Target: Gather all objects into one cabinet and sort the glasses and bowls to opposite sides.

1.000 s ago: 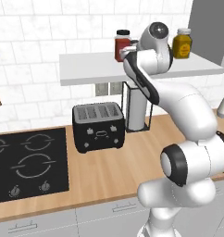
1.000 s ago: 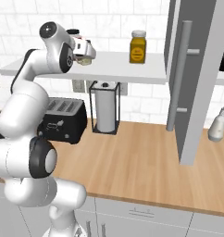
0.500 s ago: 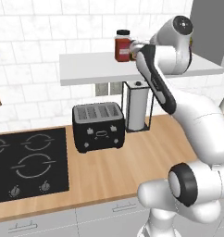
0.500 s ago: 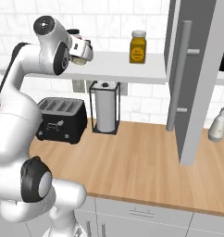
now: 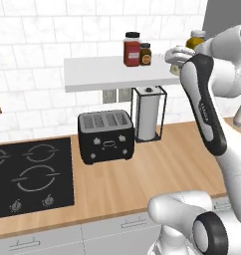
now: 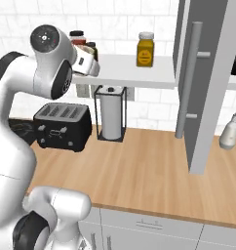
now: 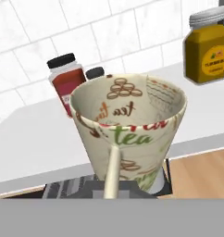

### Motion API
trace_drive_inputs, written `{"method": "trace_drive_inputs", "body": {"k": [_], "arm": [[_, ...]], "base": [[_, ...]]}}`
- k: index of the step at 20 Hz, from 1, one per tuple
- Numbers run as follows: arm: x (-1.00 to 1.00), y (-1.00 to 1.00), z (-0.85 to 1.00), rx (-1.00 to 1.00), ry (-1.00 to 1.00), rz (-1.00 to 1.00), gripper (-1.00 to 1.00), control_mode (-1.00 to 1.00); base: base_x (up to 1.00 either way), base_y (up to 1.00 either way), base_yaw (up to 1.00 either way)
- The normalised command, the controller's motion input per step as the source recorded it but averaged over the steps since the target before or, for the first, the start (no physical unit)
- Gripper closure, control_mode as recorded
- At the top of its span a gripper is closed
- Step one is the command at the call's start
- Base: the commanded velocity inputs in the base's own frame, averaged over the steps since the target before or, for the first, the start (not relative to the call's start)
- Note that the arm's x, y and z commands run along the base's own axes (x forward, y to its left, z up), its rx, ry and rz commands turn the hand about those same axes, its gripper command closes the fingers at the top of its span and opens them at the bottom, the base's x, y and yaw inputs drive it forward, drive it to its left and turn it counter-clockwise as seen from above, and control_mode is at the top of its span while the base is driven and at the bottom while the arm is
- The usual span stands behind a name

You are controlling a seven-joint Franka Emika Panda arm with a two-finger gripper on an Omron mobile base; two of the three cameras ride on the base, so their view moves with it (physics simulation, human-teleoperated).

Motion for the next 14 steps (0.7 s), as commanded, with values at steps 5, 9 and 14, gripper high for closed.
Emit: {"method": "trace_drive_inputs", "body": {"k": [5,9,14], "arm": [[-1.0,-0.09,-0.25,-0.03,-0.18,0.16,1.0,-1.0],[-1.0,0.0,-0.23,-0.1,-0.05,0.22,1.0,-1.0],[-1.0,0.0,-0.28,-0.17,0.0,0.19,1.0,-1.0]], "base": [[0.0,0.0,0.0],[0.0,0.0,0.0],[0.0,0.0,0.0]]}}
